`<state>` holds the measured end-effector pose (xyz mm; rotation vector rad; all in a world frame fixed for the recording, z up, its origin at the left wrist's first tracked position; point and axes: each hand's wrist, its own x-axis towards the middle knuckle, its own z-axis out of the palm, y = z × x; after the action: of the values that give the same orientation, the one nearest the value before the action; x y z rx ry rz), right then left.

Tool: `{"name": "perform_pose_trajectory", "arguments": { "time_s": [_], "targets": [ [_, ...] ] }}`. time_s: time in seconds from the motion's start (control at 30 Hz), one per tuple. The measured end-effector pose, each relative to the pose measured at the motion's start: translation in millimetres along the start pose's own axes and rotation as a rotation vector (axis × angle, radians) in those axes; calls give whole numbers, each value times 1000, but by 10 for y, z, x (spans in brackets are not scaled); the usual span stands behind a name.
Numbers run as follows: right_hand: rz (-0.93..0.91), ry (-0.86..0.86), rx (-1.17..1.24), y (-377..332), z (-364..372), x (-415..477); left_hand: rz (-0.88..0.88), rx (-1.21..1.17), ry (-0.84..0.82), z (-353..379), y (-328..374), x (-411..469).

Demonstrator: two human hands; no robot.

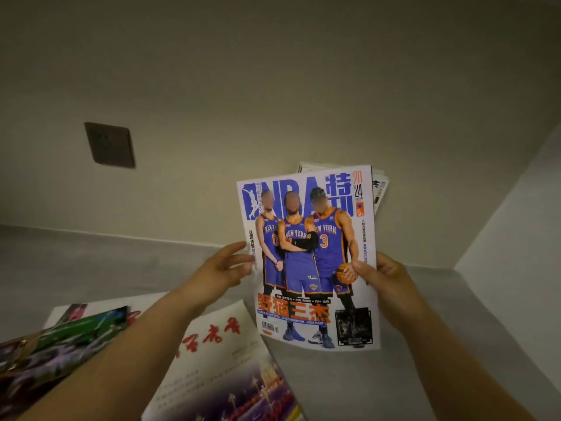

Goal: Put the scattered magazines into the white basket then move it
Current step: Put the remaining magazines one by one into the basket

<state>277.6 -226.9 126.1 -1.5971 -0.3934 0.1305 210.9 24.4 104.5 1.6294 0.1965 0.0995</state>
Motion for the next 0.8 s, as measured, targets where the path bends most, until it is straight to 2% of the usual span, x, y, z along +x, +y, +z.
{"name": "perform_pose_trajectory", "arguments": {
  "time_s": [0.1, 0.2, 0.33, 0.43, 0.53, 0.7, 0.8],
  "targets": [
    [-19, 2, 33, 5, -232, 138, -10, 15, 19, 366, 77, 284],
    [-46, 31, 49, -10, -460, 303, 39, 11, -66, 558, 125, 528],
    [-102, 58, 56, -76, -705, 564, 14, -53, -151, 664, 229, 795],
    [-151, 80, 63, -178, -820, 794, 76, -17, -78, 732, 396, 1018],
    [-200, 30, 48, -320, -868, 991, 157, 17, -29, 802, 561, 1259],
    [-250, -96, 67, -478, -954, 1243, 166, -65, -218, 842, 649, 1530],
    [-250, -60, 112, -426, -1038, 1382, 124, -131, -268, 812, 632, 1628]
  ]
}}
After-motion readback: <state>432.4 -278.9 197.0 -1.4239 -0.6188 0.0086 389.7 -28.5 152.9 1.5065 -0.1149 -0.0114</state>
